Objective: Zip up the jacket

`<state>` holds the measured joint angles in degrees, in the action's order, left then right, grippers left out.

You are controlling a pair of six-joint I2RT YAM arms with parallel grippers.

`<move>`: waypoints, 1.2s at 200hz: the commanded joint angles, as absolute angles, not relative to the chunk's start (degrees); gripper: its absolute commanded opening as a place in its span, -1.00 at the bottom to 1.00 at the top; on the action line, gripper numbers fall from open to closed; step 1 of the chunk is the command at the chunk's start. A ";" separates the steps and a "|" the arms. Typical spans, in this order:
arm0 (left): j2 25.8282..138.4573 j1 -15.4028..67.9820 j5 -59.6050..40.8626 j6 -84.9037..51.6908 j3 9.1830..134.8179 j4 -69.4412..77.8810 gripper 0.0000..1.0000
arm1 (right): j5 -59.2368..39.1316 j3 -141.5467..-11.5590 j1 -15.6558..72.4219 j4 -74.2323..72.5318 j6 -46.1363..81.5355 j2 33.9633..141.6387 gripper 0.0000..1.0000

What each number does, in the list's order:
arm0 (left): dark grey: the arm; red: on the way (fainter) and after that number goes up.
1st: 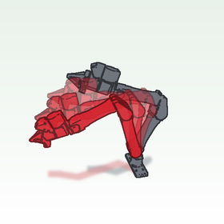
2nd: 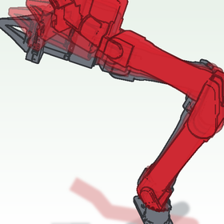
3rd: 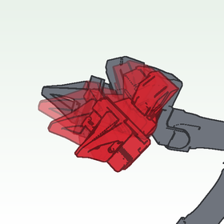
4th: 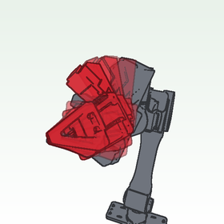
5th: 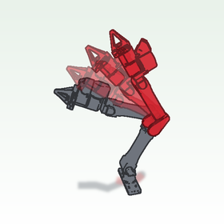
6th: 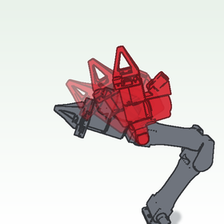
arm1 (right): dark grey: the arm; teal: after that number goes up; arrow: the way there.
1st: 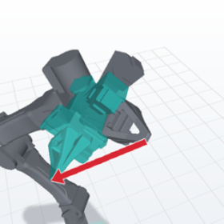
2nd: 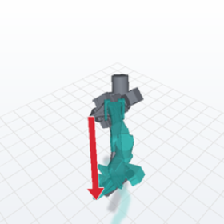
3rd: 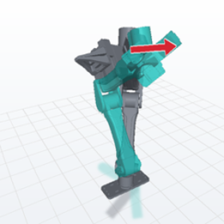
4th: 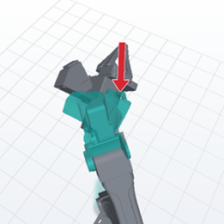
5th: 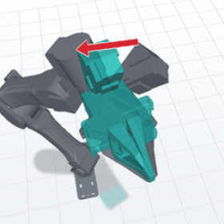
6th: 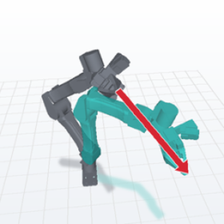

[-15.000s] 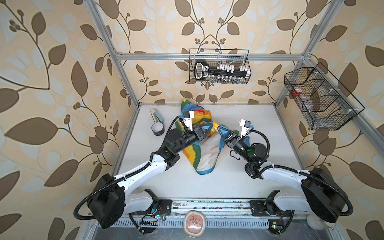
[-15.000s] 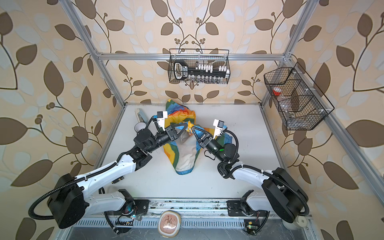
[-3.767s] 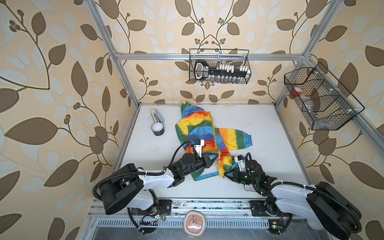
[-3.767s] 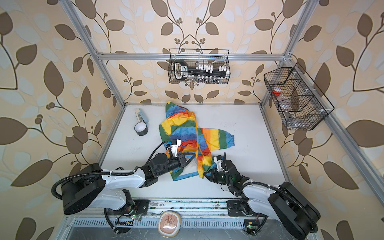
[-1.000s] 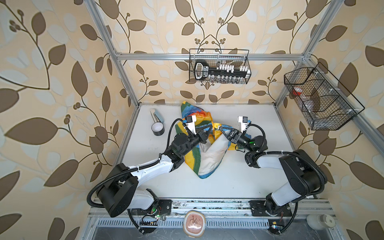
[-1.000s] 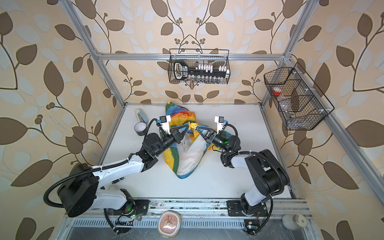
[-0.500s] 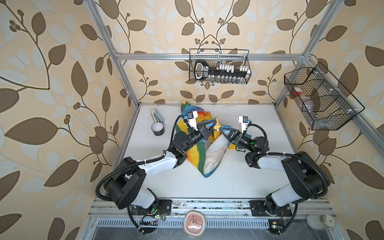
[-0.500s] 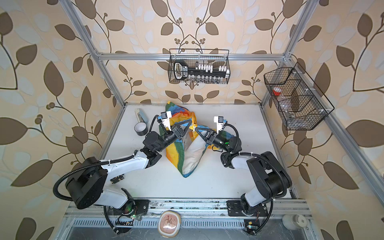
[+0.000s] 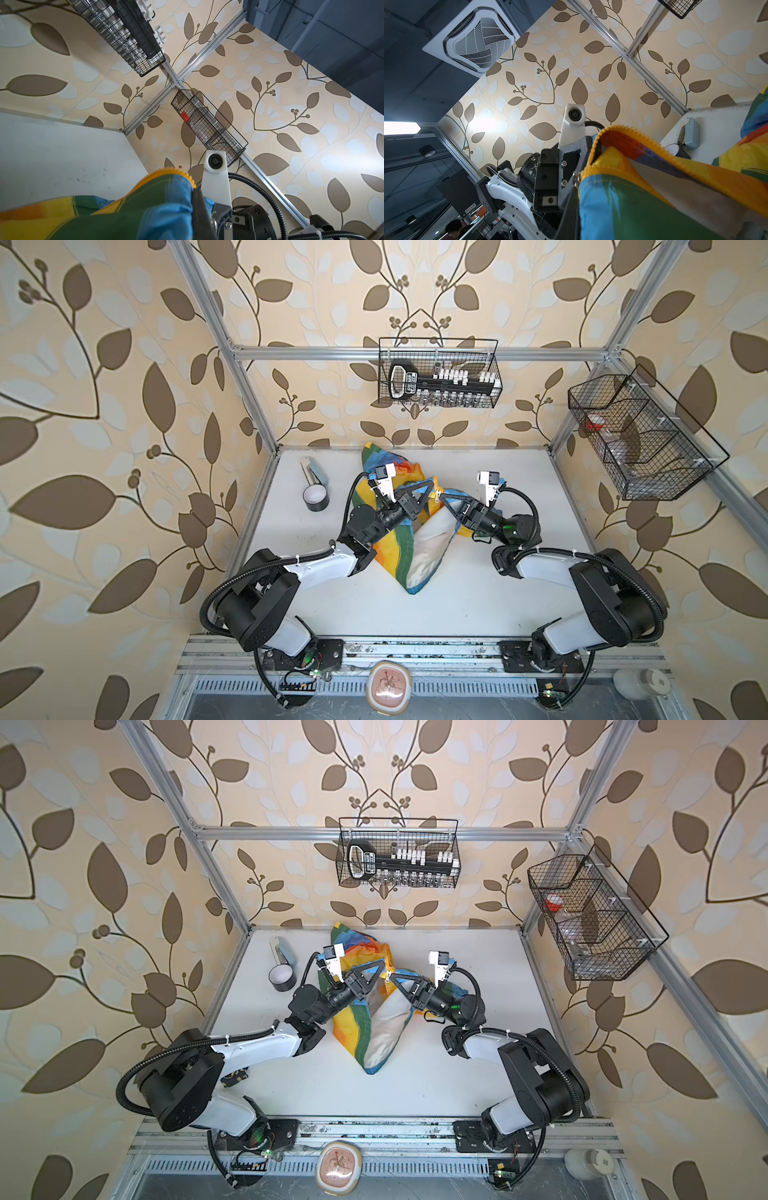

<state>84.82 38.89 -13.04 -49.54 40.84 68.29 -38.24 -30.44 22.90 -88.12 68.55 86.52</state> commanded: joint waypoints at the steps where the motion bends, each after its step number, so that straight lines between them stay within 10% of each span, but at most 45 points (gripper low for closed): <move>1: 84.06 38.34 -12.66 -49.57 40.52 74.18 -1.00 | -36.88 -31.72 23.29 -92.22 68.66 85.44 -1.00; 240: 82.00 38.33 -11.34 -48.60 40.59 73.21 -1.00 | -35.24 -30.90 24.04 -92.20 68.53 86.81 -1.00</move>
<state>83.02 38.89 -11.49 -48.62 40.03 68.47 -35.35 -30.44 23.33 -88.12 68.12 86.54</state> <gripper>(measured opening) 0.049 0.048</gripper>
